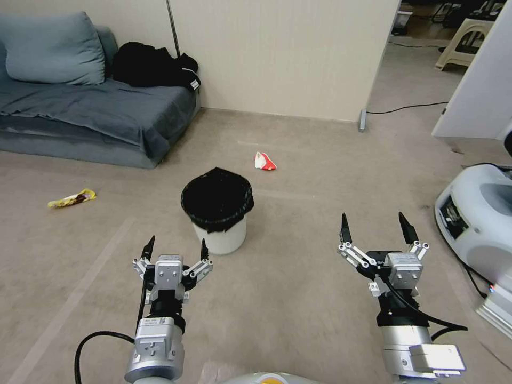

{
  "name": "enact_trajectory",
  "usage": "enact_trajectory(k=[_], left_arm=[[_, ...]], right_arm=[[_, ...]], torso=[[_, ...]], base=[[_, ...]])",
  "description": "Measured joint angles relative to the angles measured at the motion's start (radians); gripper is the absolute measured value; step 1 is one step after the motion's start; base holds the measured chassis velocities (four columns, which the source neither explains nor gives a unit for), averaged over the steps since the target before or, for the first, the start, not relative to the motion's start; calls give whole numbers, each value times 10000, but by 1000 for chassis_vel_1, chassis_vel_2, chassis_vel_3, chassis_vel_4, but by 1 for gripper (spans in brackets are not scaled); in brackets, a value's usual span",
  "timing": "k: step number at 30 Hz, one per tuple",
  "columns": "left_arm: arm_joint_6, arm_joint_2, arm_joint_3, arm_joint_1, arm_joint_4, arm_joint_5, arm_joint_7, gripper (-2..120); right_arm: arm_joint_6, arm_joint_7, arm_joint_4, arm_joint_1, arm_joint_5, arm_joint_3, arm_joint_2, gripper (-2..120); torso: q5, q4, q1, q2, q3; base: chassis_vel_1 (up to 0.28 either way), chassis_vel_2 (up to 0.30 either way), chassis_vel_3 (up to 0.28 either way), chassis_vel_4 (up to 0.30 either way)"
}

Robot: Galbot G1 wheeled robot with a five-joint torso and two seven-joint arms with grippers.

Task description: Pick up the trash bin, then pick up the garbage from the floor and place it into the trash bin.

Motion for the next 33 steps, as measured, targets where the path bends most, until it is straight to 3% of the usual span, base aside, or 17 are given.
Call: enact_trajectory(k=[19,33], left_arm=[[0,-16,7,-4,2,20,6,100],[72,-15,-33,-77,2,-106,-7,100]], right_arm=[[278,-198,-54,14,-58,4,0,100],[969,-609,-198,35,38,41,0,100]], torso=[[-2,0,1,0,0],[-1,1,0,0,-1]], base=[[-218,214,215,-216],[-15,22,20,-17]])
